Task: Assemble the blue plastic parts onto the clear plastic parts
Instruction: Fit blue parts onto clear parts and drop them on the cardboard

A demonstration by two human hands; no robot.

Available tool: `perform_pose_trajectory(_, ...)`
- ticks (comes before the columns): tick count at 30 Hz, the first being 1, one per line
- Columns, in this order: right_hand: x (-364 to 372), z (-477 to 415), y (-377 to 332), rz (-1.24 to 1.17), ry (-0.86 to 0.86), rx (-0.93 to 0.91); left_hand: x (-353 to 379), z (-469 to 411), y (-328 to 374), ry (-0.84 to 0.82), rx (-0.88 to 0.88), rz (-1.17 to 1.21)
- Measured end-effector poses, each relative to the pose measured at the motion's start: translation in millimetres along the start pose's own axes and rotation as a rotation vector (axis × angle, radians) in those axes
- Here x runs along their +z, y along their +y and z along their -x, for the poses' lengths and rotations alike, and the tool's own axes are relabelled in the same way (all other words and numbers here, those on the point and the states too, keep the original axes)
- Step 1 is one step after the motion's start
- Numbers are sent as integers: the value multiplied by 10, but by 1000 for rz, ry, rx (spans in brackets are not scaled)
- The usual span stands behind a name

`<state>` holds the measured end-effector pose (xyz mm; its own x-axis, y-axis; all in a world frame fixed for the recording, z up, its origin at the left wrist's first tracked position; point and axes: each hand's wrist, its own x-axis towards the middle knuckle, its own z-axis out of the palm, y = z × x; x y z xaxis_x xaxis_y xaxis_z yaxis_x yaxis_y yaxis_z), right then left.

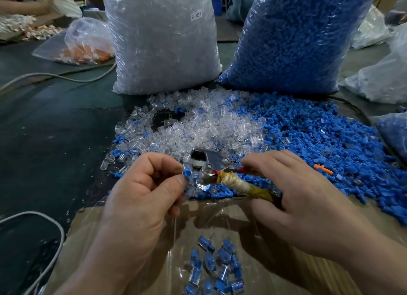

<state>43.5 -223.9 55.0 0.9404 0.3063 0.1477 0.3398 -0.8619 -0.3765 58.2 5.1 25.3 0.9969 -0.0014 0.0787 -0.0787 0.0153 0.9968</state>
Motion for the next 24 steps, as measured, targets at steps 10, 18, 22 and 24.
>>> perform_pose_trajectory(10, 25, -10, -17, 10, -52, -44, 42, -2, 26, 16, -40, 119)
perform_pose_trajectory(18, 42, 4, -42, -26, -64, -45, 74, 23, 23, -18, -54, 185)
perform_pose_trajectory(22, 44, -6, -63, 45, -58, -46, 65, 28, 9, -27, -51, 185)
perform_pose_trajectory(24, 42, -19, -78, 95, -66, -45, 69, 36, 7, -25, -51, 158)
